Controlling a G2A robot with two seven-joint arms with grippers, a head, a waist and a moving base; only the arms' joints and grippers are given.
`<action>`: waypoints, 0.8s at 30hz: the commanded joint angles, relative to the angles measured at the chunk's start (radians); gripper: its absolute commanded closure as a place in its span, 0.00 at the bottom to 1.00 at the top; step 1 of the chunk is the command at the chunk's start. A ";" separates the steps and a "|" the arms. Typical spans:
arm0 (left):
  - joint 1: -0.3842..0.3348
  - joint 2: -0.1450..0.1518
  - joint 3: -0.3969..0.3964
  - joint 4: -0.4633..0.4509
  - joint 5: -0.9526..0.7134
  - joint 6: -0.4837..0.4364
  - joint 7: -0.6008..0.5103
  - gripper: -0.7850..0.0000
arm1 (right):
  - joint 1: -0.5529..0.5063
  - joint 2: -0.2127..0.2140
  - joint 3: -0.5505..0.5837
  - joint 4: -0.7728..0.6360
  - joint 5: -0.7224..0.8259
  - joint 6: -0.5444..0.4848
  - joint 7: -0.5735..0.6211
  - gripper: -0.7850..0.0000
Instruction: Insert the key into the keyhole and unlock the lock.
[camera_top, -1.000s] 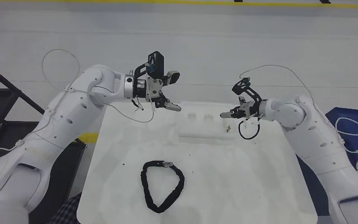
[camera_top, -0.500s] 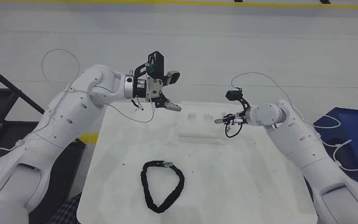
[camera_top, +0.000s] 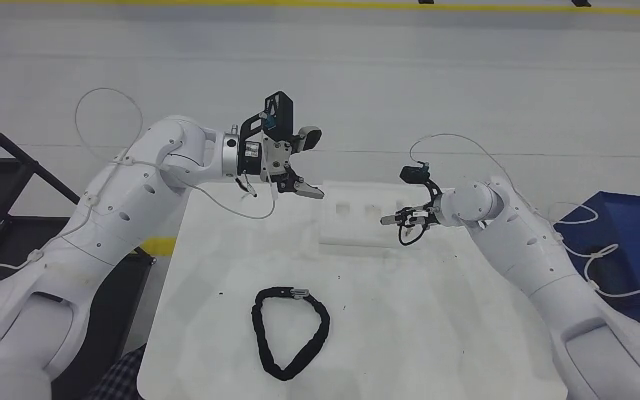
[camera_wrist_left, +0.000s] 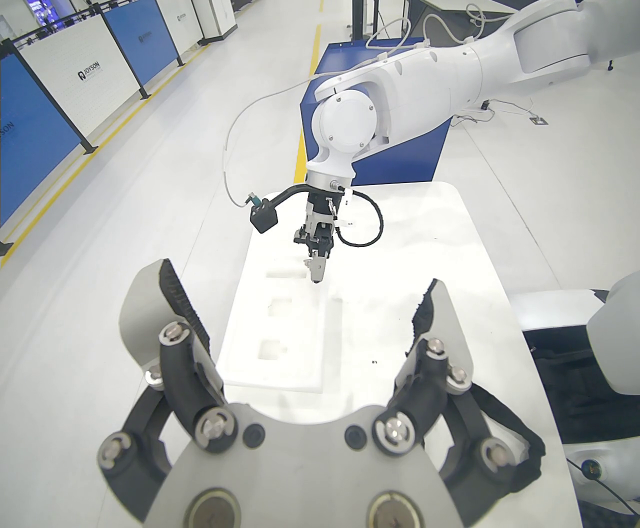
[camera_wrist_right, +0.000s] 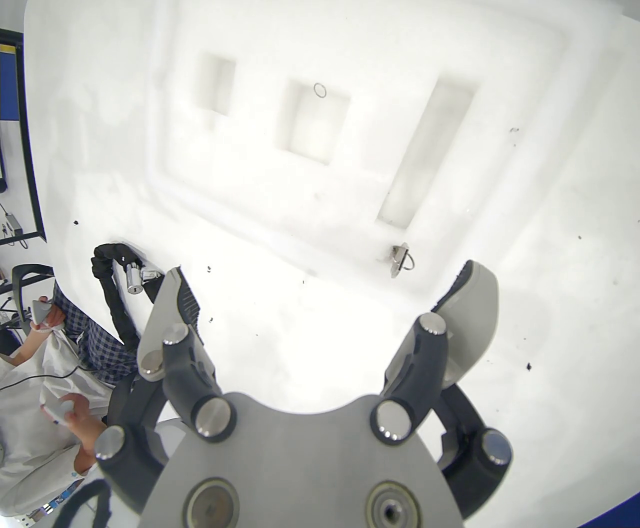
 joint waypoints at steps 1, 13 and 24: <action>0.000 0.000 0.000 0.000 0.000 0.000 0.000 0.00 | 0.000 0.000 0.000 0.000 0.000 0.000 0.000 0.00; 0.000 0.000 0.000 0.000 0.000 0.000 0.000 0.00 | 0.001 -0.007 -0.024 -0.022 -0.053 -0.021 0.025 0.00; 0.000 0.000 0.000 0.000 0.000 0.000 0.000 0.00 | 0.056 -0.074 -0.101 0.116 -0.074 -0.068 0.018 0.00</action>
